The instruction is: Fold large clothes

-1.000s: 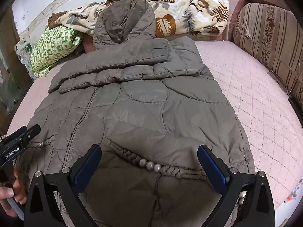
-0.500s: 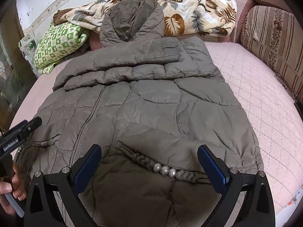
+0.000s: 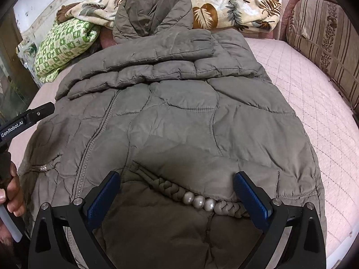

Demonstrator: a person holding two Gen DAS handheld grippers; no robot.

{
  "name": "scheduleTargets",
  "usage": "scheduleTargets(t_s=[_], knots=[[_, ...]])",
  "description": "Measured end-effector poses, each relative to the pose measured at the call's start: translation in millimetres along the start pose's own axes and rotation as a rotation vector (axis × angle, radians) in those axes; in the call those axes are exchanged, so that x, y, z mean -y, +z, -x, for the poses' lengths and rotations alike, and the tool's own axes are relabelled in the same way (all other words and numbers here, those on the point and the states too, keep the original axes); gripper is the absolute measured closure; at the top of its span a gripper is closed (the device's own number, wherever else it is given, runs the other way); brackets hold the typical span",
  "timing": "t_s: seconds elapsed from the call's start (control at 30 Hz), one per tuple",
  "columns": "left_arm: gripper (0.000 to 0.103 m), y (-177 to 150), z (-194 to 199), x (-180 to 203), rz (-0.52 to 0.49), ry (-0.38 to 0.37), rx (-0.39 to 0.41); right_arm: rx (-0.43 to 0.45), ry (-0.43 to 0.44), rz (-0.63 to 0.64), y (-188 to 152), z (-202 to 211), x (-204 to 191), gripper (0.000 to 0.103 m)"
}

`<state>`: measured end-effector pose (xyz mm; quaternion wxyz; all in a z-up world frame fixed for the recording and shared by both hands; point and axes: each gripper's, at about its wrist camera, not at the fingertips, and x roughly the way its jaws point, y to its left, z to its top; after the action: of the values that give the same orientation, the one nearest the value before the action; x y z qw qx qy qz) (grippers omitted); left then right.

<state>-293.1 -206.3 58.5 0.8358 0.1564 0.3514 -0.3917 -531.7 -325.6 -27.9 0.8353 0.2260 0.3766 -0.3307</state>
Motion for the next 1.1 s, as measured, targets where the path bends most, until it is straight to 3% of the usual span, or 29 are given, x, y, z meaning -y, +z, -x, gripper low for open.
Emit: scheduleTargets(t_s=[0.13, 0.33, 0.53, 0.73, 0.93, 1.1], knots=[[0.017, 8.4, -1.1, -11.5, 0.026, -0.002, 0.009, -0.015, -0.005, 0.031, 3.7, 3.8, -3.8, 0.001], [0.017, 31.4, -17.9, -35.8, 0.112, 0.015, 0.019, -0.03, 0.098, -0.048, 43.4, 25.6, 1.1, 0.001], [0.017, 39.7, -37.9, -49.5, 0.171, 0.019, -0.019, -0.006, 0.169, -0.101, 123.5, 54.6, -9.6, 0.001], [0.017, 40.3, -31.3, -37.2, 0.095, 0.023, 0.011, 0.004, 0.212, -0.186, 220.7, 65.5, -26.7, 0.001], [0.017, 43.0, -32.7, -32.8, 0.086, 0.004, 0.028, 0.016, 0.207, -0.294, 323.5, 42.4, -44.5, 0.001], [0.017, 43.1, -36.0, -25.1, 0.064, 0.011, 0.035, 0.005, 0.216, -0.396, 405.3, 0.1, -58.2, 0.001]])
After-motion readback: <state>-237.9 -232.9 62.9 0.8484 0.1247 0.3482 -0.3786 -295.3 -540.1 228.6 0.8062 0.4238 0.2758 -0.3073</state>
